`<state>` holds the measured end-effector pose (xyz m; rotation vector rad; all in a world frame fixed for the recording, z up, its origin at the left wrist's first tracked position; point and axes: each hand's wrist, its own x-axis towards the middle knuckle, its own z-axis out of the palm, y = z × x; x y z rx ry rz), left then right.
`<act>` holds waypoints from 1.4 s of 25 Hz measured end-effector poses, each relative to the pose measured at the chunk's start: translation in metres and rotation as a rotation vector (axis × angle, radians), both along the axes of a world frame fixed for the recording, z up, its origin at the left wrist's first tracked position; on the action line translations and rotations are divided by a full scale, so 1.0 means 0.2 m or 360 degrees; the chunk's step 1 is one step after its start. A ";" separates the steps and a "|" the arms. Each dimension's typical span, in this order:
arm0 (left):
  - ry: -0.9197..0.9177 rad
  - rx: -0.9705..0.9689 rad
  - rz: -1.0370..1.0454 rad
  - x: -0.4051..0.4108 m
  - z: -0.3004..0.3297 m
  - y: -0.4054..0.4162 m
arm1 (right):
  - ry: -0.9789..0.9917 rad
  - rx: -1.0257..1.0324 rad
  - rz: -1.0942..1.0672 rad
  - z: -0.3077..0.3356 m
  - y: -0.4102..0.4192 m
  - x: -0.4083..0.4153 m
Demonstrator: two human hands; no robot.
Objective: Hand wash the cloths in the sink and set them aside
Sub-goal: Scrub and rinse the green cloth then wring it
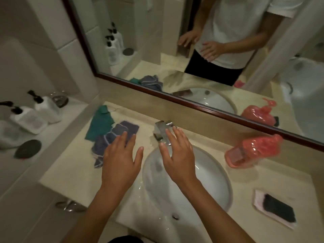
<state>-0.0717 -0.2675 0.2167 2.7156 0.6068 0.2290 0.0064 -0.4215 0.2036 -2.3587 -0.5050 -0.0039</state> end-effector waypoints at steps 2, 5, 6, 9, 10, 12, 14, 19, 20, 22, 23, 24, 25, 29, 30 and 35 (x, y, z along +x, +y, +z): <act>-0.0012 -0.0001 0.0055 -0.05 -0.02 0.16 | 0.0038 -0.0008 0.0067 -0.02 0.19 0.00; 0.0050 -0.0019 0.0146 -0.09 -0.09 0.39 | 0.0087 -0.0021 0.0157 -0.08 0.47 0.01; 0.0071 -0.0040 0.0179 -0.08 -0.12 0.46 | 0.0089 -0.0034 0.0189 -0.10 0.55 0.01; 0.0104 -0.0134 0.0271 -0.06 -0.23 0.68 | 0.0156 -0.0118 0.0307 -0.21 0.81 0.05; 0.0109 -0.0159 0.0293 -0.04 -0.27 0.75 | 0.0186 -0.0163 0.0341 -0.24 0.89 0.07; 0.0118 -0.0234 0.0338 0.01 -0.36 0.88 | 0.0228 -0.0230 0.0403 -0.32 1.05 0.13; 0.0118 -0.0314 0.0380 0.09 -0.48 1.01 | 0.0297 -0.0274 0.0444 -0.41 1.20 0.21; 0.0195 -0.0574 0.0477 0.30 -0.78 1.28 | 0.0506 -0.0318 0.0453 -0.65 1.44 0.42; 0.0201 -0.0618 0.0491 0.33 -0.84 1.33 | 0.0539 -0.0331 0.0470 -0.70 1.48 0.46; 0.0224 -0.0640 0.0495 0.40 -0.96 1.40 | 0.0502 -0.0424 0.0541 -0.82 1.54 0.54; 0.0251 -0.0624 0.0476 0.44 -1.02 1.44 | 0.0441 -0.0519 0.0611 -0.87 1.58 0.57; 0.0283 -0.0590 0.0448 0.47 -1.09 1.47 | 0.0375 -0.0618 0.0701 -0.93 1.62 0.60; 0.0311 -0.0543 0.0413 0.49 -1.14 1.49 | 0.0322 -0.0689 0.0780 -0.98 1.65 0.62; 0.0218 -0.0377 0.0353 0.51 -1.30 1.54 | 0.0281 -0.0702 0.0800 -1.15 1.76 0.66; 0.0157 -0.0377 0.0360 0.51 -1.33 1.55 | 0.0278 -0.0672 0.0756 -1.18 1.77 0.65; -0.0059 -0.0804 0.0480 0.55 -1.33 1.61 | 0.0273 -0.0525 0.0534 -1.22 1.78 0.65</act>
